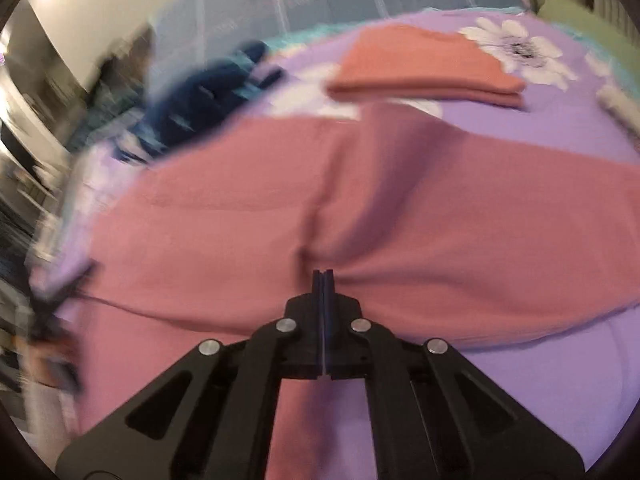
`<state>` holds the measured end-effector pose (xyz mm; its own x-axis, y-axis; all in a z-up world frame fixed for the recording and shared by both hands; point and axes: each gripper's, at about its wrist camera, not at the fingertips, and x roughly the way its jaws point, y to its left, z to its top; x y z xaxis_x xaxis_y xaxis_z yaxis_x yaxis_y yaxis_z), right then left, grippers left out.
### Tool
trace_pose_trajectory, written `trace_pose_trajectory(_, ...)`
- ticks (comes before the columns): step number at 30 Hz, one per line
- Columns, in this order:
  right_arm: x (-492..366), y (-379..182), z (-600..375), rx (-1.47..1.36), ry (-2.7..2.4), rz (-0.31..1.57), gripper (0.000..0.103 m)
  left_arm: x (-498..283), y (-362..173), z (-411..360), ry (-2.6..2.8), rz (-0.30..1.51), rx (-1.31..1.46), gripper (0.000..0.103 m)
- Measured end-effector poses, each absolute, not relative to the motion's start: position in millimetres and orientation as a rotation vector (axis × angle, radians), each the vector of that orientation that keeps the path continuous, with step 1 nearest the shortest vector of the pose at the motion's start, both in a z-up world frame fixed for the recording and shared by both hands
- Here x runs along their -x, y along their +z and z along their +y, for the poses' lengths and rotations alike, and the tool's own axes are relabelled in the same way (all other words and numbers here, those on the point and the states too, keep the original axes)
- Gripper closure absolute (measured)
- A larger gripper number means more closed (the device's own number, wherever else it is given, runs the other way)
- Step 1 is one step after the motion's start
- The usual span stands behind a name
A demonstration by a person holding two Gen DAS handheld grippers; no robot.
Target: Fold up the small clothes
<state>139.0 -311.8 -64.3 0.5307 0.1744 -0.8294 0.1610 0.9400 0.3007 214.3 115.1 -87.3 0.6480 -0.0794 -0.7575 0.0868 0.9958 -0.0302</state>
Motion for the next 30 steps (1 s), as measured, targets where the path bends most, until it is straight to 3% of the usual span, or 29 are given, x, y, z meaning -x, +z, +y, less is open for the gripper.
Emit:
trace_pose_trajectory(6,-94,-43,-355,-0.455,-0.048,0.891,0.095,-215,-88,101,-0.052,0.861,-0.110,0.059)
trace_pose_trajectory(13,9,-14,-500,-0.725,-0.364,0.657,0.081,-215,-88,106,-0.069,0.857,-0.076,0.058)
trace_pose_trajectory(19,65,-44,-576,-0.980,-0.477,0.585,0.058,-215,-89,103,-0.063,0.856,-0.091,0.058)
trace_pose_trajectory(23,58,-63,-585,-1.084,-0.430,0.545,0.055,-214,-89,104,-0.064,0.853,-0.086,0.058)
trace_pose_trajectory(25,47,-64,-588,-1.114,-0.391,0.518,0.056,-214,-89,105,-0.069,0.853,-0.076,0.057)
trace_pose_trajectory(27,35,-65,-588,-1.140,-0.373,0.501,0.074,-214,-89,106,-0.072,0.854,-0.070,0.057)
trace_pose_trajectory(28,33,-63,-590,-1.144,-0.377,0.495,0.094,-214,-89,106,-0.073,0.853,-0.069,0.057)
trace_pose_trajectory(30,30,-54,-584,-1.133,-0.406,0.454,0.098,-214,-89,106,-0.072,0.853,-0.070,0.057)
